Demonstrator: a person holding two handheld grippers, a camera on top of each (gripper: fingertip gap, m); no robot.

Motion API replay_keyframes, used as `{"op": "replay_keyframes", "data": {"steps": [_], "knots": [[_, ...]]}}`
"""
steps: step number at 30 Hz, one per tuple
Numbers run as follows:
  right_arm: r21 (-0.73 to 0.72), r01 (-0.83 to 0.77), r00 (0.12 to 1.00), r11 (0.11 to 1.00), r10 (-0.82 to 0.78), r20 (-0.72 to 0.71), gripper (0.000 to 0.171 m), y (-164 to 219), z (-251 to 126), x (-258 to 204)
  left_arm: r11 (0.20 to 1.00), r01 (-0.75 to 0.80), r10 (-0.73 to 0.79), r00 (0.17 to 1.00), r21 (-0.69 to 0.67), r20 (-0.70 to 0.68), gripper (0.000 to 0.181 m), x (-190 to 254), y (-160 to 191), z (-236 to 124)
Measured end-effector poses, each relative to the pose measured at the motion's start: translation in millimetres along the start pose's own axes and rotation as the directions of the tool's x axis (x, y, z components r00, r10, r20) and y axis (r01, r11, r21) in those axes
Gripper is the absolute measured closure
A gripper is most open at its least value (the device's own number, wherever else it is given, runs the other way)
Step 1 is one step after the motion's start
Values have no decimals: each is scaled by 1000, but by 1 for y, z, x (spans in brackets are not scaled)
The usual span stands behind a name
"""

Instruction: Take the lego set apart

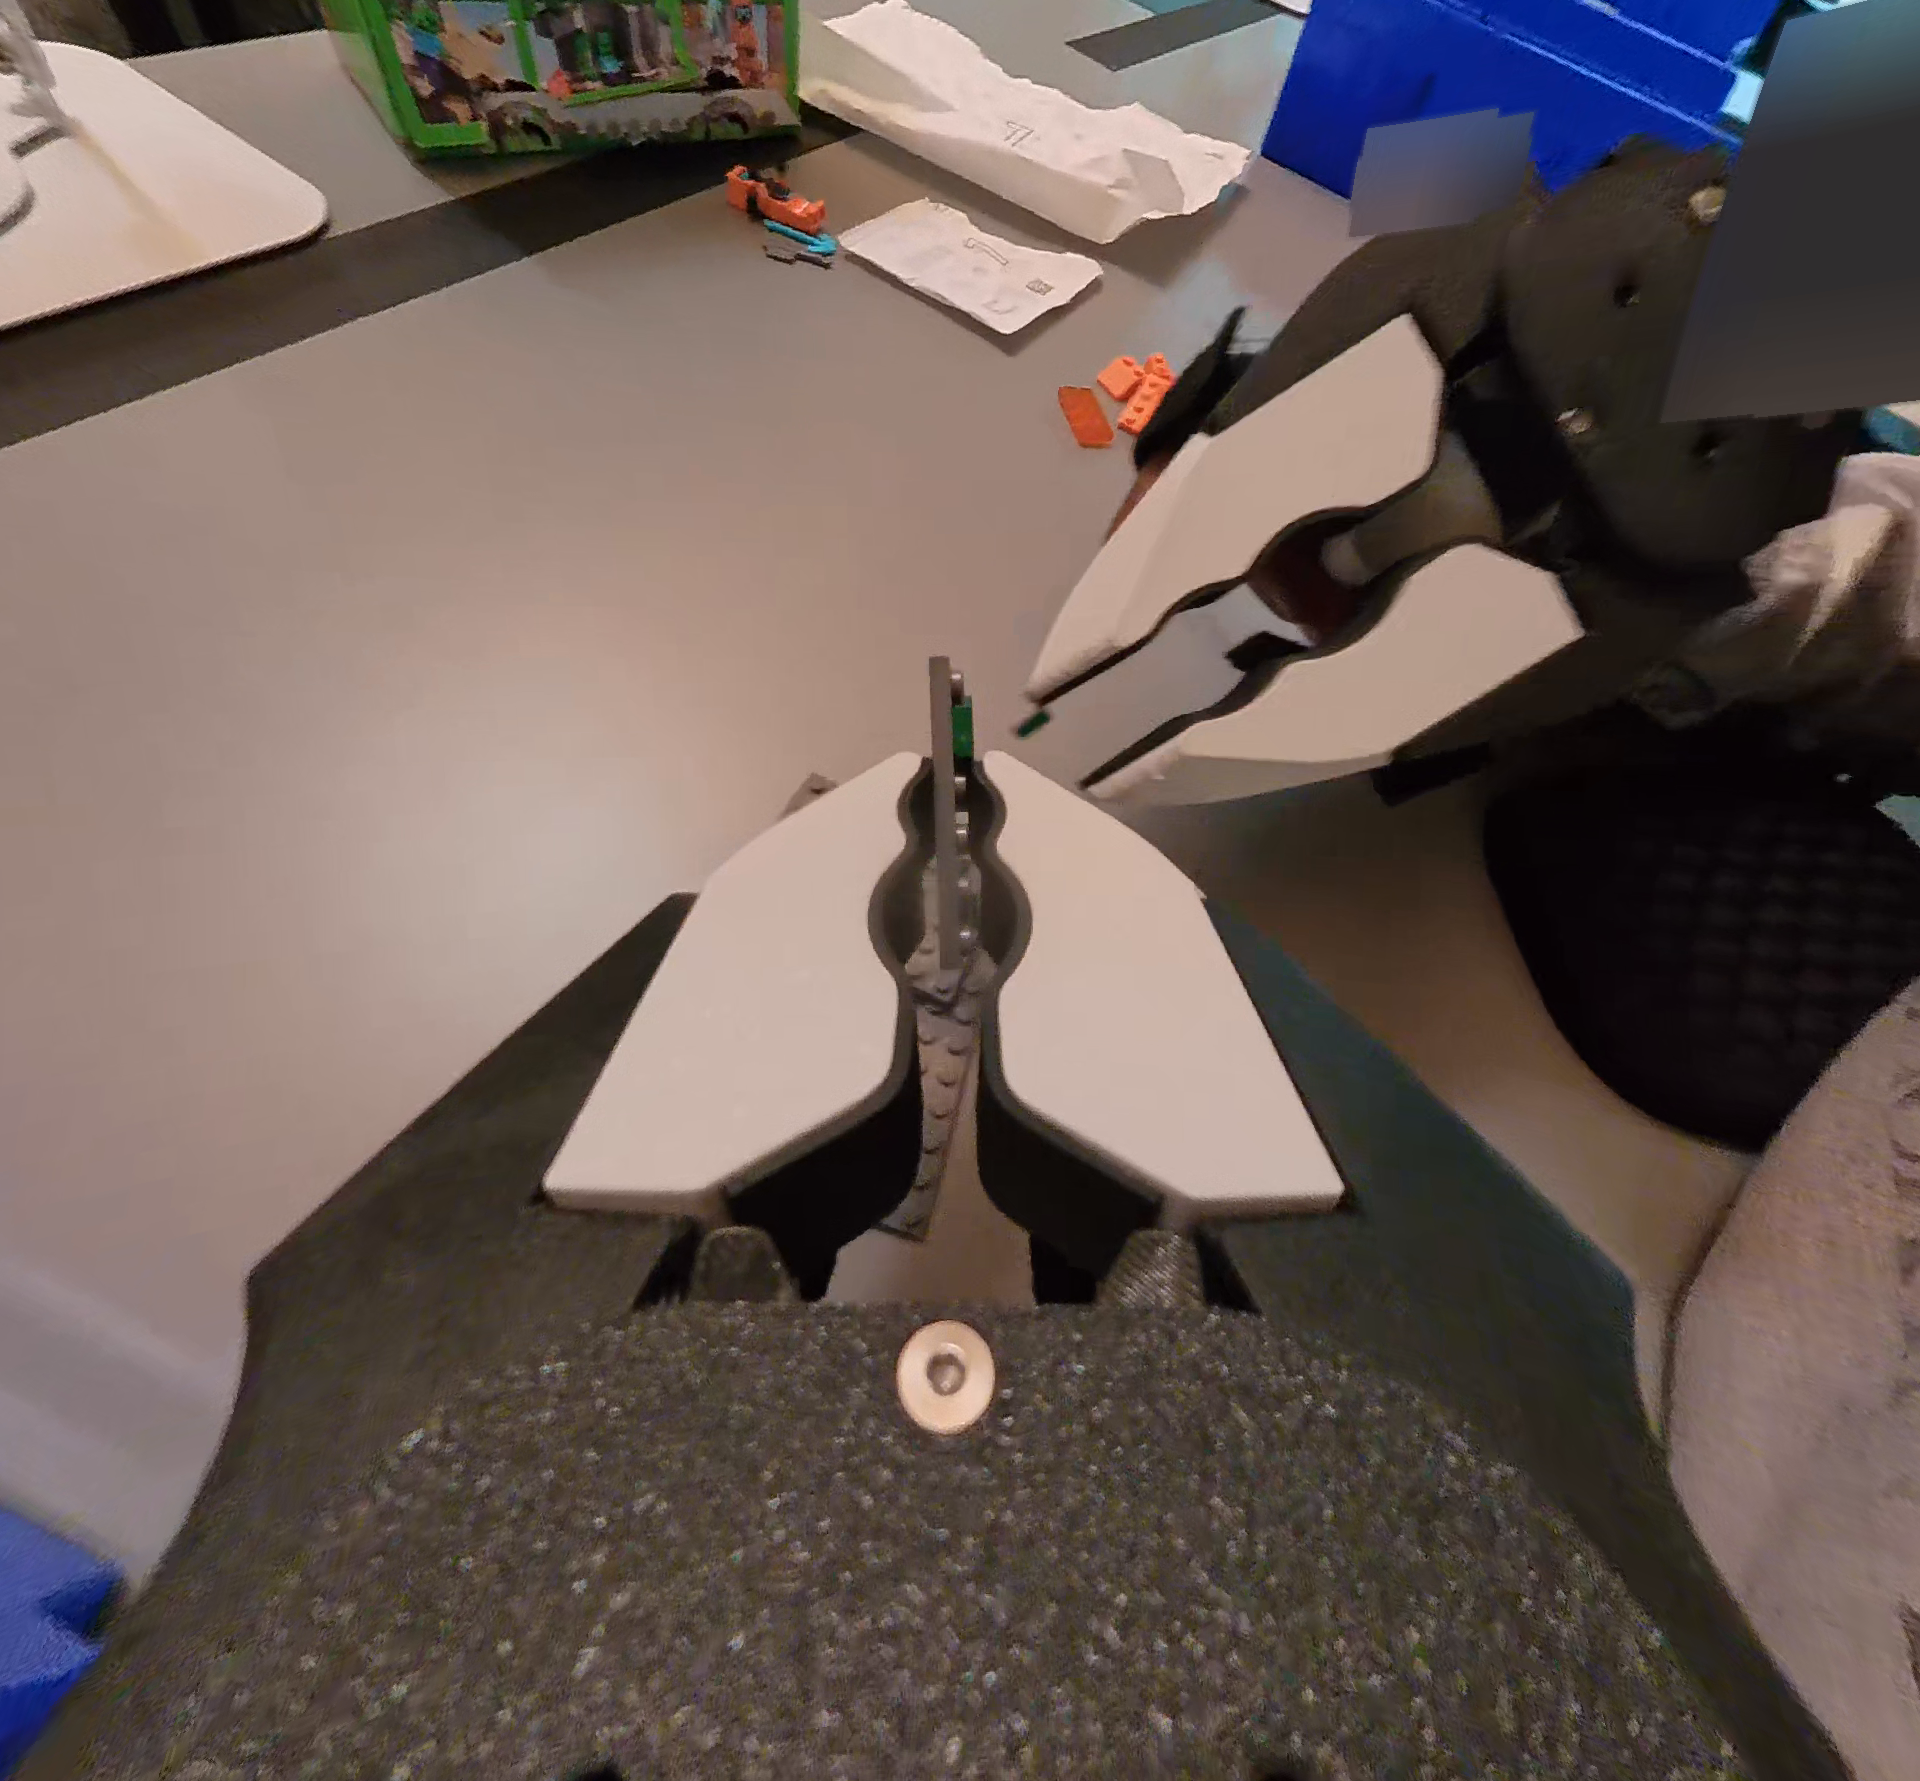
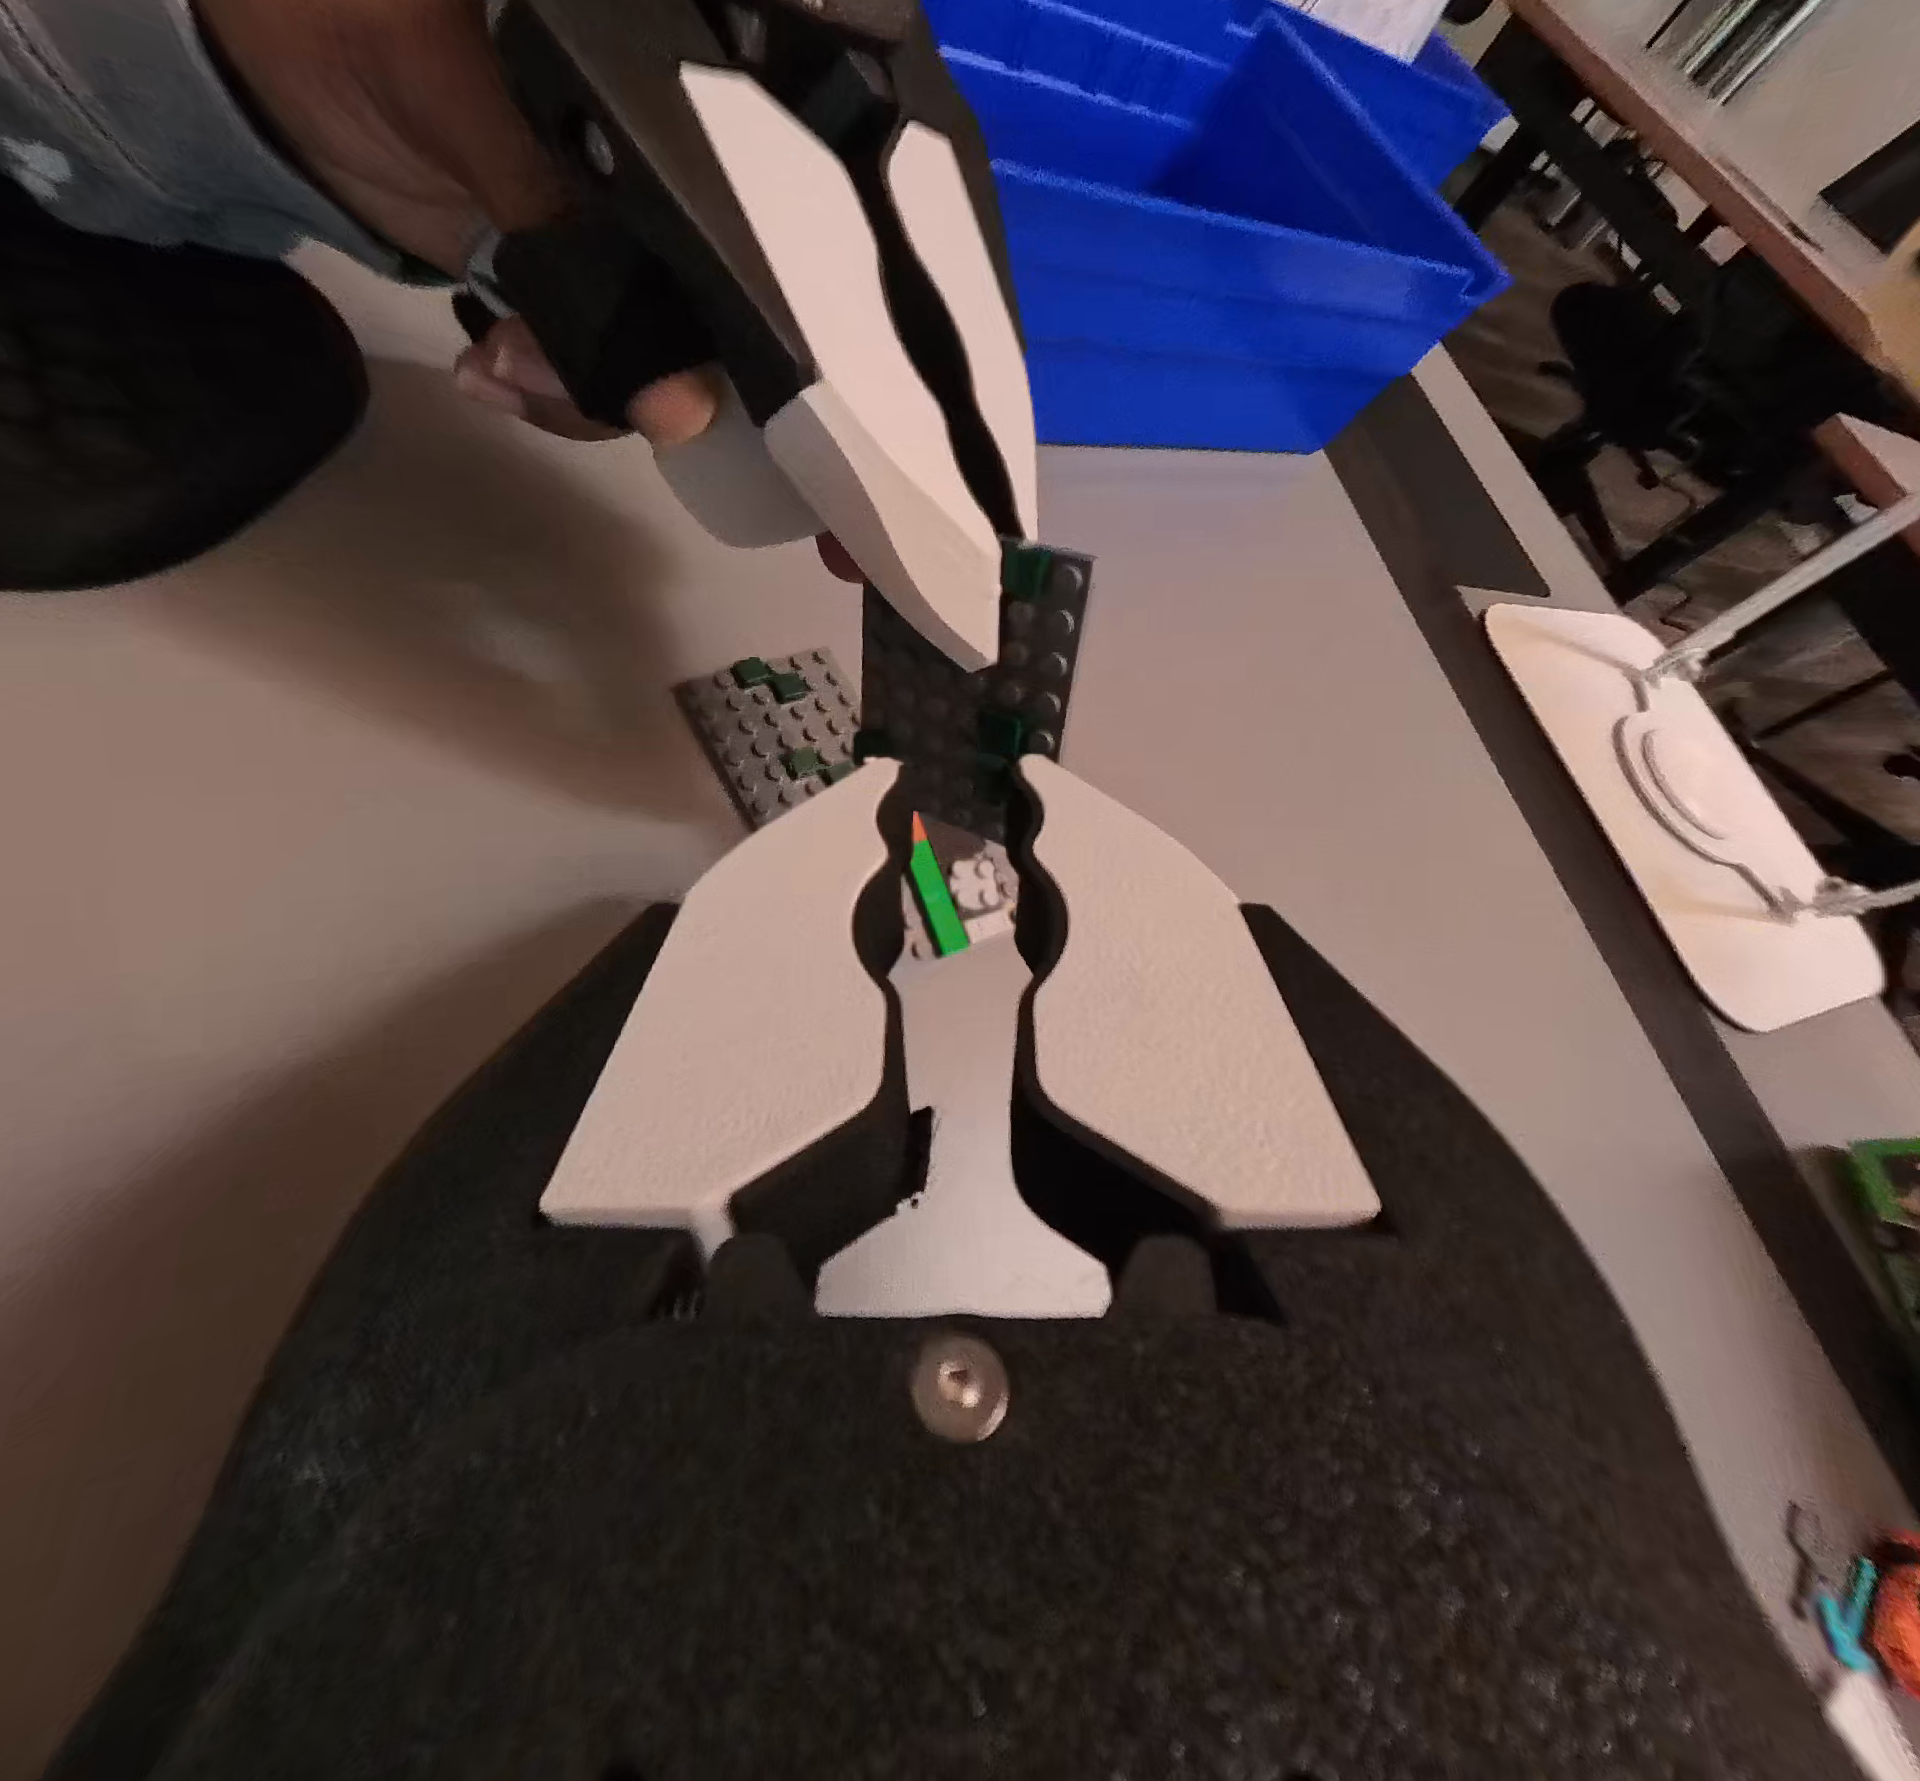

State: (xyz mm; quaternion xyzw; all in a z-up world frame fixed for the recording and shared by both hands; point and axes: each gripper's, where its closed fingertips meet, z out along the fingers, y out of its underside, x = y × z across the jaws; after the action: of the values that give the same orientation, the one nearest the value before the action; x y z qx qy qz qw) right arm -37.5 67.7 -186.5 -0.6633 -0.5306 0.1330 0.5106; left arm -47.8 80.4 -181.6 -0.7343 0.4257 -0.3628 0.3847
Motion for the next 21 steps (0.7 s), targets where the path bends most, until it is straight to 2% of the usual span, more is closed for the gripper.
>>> {"op": "replay_keyframes", "data": {"steps": [3, 6, 12, 16, 21], "knots": [[-61, 20, 1000, 998, -20, 6, 156, 12, 2, 0, 1000, -1, 1, 999, 2, -49, 176, 8, 0, 0], [-105, 10, 1000, 994, -10, 4, 148, 21, -3, 8, 998, 59, -58, 993, 11, -107, 176, 13, -1, -2], [-46, 30, 999, 998, -29, 30, 151, 4, -16, 11, 995, 96, -96, 986, -7, -133, 176, 13, 3, 3], [-107, 86, 996, 991, -86, 8, 151, 14, -7, 4, 988, 153, -150, 975, 2, -163, 176, 16, 1, 3], [-116, 132, 991, 984, -134, -10, 154, 15, -1, 0, 981, 196, -194, 964, -7, -181, 176, 17, 2, 3]]}}
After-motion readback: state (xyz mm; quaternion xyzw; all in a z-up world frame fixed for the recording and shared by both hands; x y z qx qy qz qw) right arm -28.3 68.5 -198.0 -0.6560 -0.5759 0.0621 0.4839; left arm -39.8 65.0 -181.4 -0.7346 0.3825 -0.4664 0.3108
